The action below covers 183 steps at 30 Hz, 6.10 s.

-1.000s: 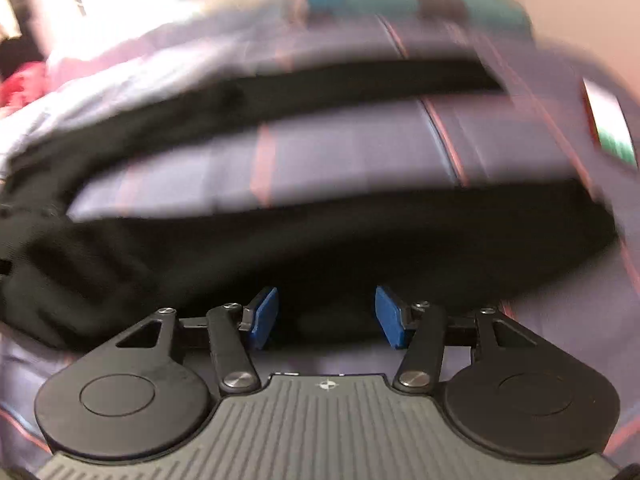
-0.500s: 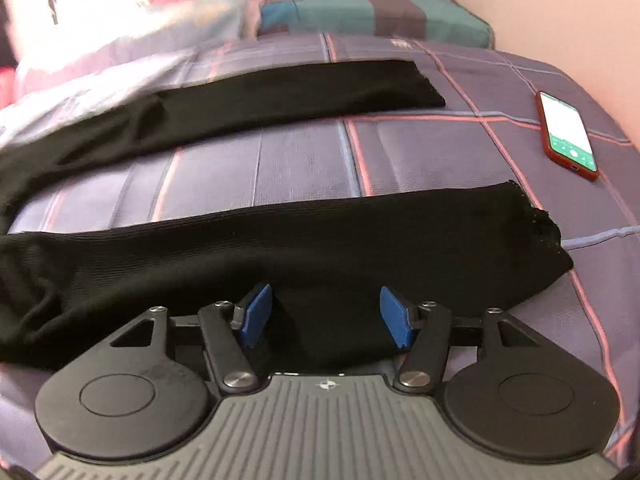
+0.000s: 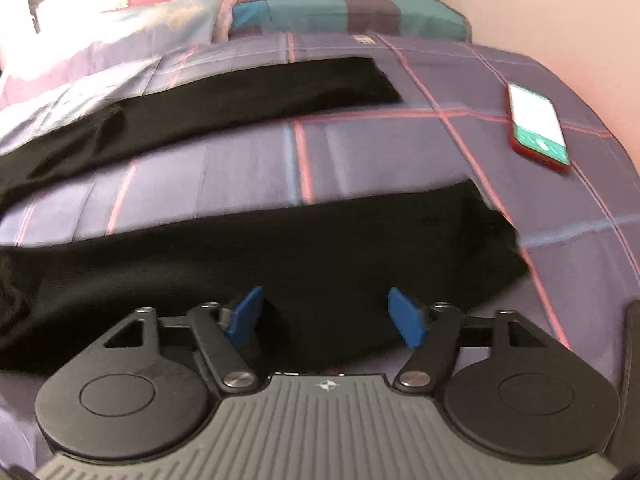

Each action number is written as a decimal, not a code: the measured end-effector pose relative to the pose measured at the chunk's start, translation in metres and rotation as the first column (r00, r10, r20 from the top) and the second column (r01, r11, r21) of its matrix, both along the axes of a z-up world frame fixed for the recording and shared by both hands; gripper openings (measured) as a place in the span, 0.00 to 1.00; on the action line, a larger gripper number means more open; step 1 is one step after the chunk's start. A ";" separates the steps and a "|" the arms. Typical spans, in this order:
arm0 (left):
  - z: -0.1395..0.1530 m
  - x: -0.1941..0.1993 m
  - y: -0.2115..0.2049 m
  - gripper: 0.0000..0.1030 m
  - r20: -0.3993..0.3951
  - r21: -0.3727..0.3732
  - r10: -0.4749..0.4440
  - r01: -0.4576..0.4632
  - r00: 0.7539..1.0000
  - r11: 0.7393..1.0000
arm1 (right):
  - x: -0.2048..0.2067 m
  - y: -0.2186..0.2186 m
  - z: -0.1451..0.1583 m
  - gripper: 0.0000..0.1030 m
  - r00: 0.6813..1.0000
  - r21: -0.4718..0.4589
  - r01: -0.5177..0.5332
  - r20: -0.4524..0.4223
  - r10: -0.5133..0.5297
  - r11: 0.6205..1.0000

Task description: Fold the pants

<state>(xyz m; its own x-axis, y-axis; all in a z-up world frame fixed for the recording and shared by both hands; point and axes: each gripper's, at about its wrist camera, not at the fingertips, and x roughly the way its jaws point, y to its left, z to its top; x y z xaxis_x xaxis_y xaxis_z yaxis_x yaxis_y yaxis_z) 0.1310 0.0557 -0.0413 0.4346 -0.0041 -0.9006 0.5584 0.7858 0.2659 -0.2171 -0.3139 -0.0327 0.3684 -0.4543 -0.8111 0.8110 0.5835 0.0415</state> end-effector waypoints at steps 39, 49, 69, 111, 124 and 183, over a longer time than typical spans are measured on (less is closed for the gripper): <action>0.006 0.023 0.099 1.00 -0.524 -0.408 0.244 -0.492 0.816 0.769 | -0.067 0.000 -0.017 0.58 0.758 0.646 0.135 0.421 -0.498 0.751; 0.006 0.036 0.108 1.00 -0.522 -0.480 0.304 -0.569 0.797 0.667 | -0.080 -0.014 -0.044 0.33 0.659 0.733 0.117 0.448 -0.604 0.671; 0.002 0.052 0.101 0.92 -0.540 -0.477 0.307 -0.585 0.784 0.656 | -0.056 -0.026 -0.025 0.09 0.808 0.641 0.116 0.384 -0.448 0.758; 0.018 0.230 -0.028 1.00 -0.521 -0.503 0.158 -0.451 0.839 0.737 | 0.122 -0.169 0.044 0.72 0.957 0.061 0.044 0.285 -0.060 0.997; 0.012 0.225 -0.031 1.00 -0.503 -0.502 0.194 -0.468 0.842 0.728 | 0.147 -0.164 0.017 0.08 0.998 -0.102 0.046 0.049 -0.042 0.994; 0.031 0.118 0.109 1.00 -0.329 -0.537 0.112 -0.283 0.938 0.794 | 0.600 0.218 0.029 0.08 0.084 0.002 -0.996 0.146 0.986 0.085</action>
